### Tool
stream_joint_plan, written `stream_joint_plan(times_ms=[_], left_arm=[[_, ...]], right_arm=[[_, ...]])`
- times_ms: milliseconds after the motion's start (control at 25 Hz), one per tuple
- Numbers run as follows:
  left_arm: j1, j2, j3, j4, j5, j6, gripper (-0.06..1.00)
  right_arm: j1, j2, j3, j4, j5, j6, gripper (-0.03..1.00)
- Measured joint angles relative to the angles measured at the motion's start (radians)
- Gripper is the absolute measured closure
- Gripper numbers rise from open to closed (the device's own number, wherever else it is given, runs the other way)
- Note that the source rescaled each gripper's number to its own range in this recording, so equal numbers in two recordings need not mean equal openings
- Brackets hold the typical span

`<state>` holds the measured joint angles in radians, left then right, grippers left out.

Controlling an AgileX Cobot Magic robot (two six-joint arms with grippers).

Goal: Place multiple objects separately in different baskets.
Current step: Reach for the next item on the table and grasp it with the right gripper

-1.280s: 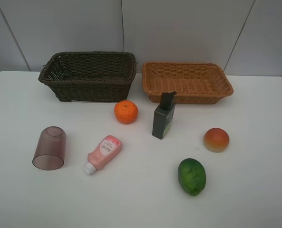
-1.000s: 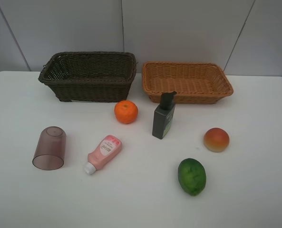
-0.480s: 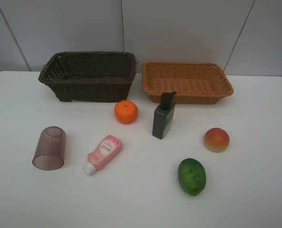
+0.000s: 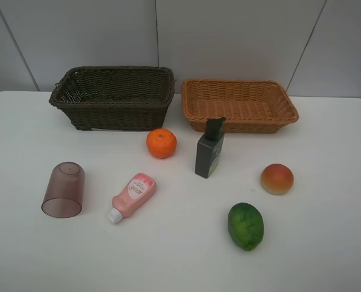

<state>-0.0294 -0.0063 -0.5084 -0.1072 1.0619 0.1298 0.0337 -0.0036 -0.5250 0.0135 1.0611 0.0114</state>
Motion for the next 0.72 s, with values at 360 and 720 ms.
stream_joint_plan(times_ms=[360, 720], left_arm=[[0.0, 0.0, 0.0, 0.0, 0.0, 0.0, -0.06], [0.0, 0.0, 0.0, 0.0, 0.0, 0.0, -0.06]], right_arm=[[0.0, 0.0, 0.0, 0.0, 0.0, 0.0, -0.01], [0.0, 0.006, 0.0, 0.008, 0.0, 0.0, -0.01]])
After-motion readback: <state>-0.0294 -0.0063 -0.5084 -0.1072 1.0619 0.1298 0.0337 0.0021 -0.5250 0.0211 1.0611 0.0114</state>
